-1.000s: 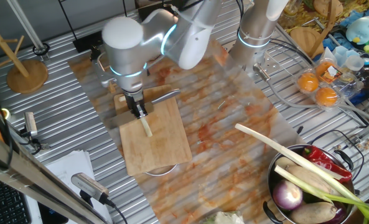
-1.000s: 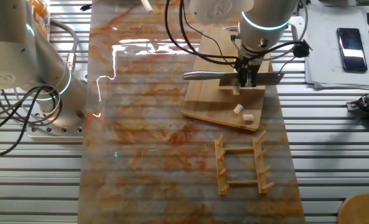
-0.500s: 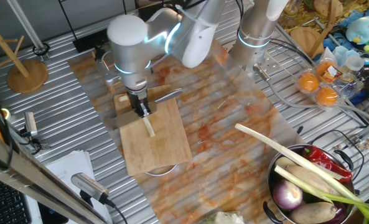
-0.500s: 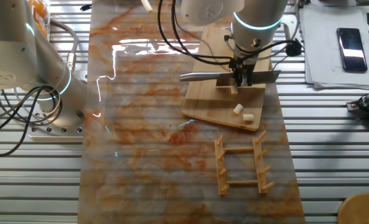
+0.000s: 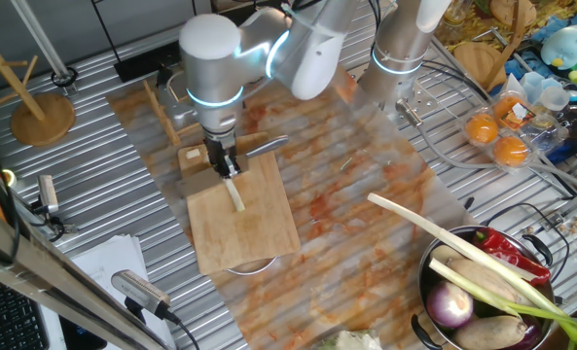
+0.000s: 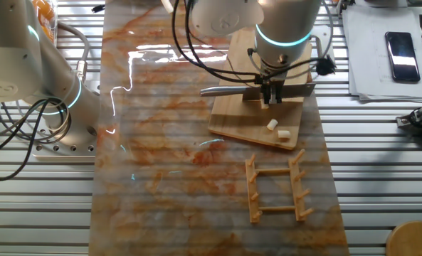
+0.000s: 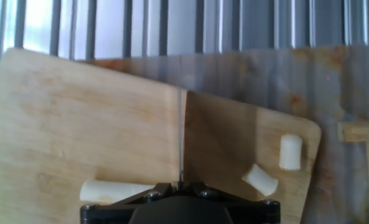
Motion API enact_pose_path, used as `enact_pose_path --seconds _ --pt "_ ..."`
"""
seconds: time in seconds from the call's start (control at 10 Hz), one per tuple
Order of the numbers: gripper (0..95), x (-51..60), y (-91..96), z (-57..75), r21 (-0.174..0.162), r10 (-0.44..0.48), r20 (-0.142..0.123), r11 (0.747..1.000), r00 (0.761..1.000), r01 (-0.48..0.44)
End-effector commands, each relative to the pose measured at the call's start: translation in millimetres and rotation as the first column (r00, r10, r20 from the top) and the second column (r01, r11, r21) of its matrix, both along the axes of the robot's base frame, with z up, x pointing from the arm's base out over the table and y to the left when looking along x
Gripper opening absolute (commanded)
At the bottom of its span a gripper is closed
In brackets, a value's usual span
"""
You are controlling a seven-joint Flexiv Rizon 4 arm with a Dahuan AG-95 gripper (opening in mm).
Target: Chop the scallions
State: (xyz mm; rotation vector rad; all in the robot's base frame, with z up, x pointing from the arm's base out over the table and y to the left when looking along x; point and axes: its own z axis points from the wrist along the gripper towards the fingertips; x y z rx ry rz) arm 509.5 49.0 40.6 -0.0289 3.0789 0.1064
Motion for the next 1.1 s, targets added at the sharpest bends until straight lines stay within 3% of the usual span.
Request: enact_pose_path --seconds 0.1,0.3,0.5,0.7,0.9,1.1 --pt "0.0 -6.0 -1.5 -25.0 -0.033 0.023 0.006 0.999 1.0 -0.023" --pt "0.0 7.6 5.3 -20.9 -0.02 0.0 0.001 1.0 1.0 0.0" --pt "0.0 16.8 5.8 -29.2 -0.04 0.002 -0.007 0.999 1.0 -0.003" --pt "0.0 21.2 3.3 -37.5 -0.038 0.001 -0.048 0.999 0.999 -0.003" --pt "0.0 24.7 7.4 -34.6 -0.022 -0.007 -0.055 1.0 0.998 0.006" --pt "0.0 21.9 8.7 -32.8 -0.046 -0.005 -0.073 0.999 0.997 0.002"
